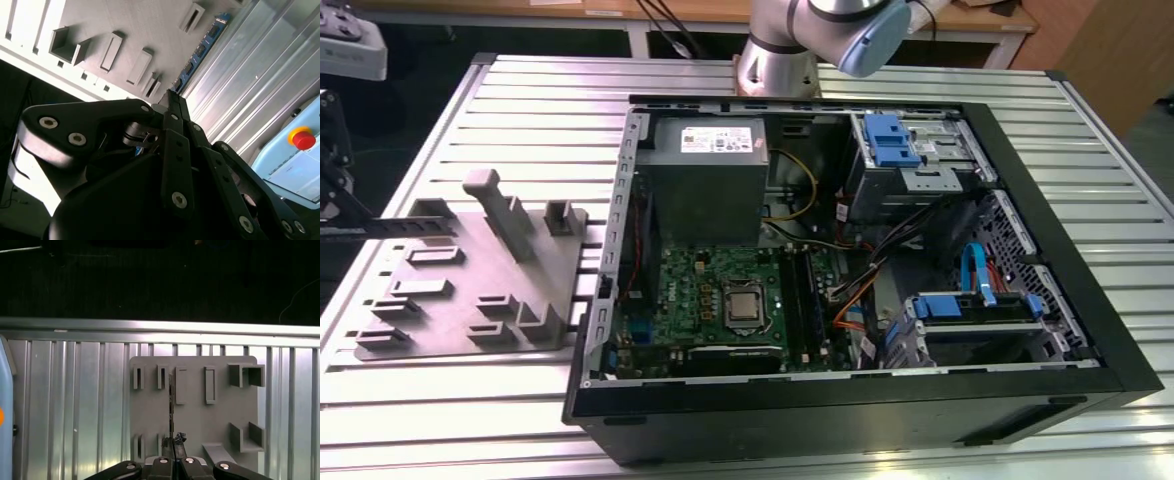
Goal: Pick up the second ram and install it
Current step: 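Pick up the second ram and move it above second insertion slot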
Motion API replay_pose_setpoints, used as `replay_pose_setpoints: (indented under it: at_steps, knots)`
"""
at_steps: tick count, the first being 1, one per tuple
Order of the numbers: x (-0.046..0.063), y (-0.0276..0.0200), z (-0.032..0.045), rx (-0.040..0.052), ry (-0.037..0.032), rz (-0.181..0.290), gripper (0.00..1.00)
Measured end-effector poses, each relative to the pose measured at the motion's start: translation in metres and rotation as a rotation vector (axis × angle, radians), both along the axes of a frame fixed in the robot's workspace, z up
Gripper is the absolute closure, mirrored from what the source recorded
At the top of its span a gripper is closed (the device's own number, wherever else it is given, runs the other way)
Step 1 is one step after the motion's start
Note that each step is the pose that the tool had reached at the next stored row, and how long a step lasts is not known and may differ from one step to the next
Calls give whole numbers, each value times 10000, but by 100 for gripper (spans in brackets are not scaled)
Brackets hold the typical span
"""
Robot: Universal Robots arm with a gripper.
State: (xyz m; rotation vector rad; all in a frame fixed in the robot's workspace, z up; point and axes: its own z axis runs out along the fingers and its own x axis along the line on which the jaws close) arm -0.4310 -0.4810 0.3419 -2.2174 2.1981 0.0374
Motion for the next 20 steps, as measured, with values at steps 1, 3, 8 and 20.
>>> replay_pose_setpoints:
  at_steps: [1, 3, 8, 20]
  knots:
    - [0, 0, 19, 1, 0, 0, 89]
    - [0, 0, 67, 1, -1, 0, 89]
    - [0, 0, 189, 1, -2, 0, 89]
    - [0, 0, 362, 2, -4, 0, 89]
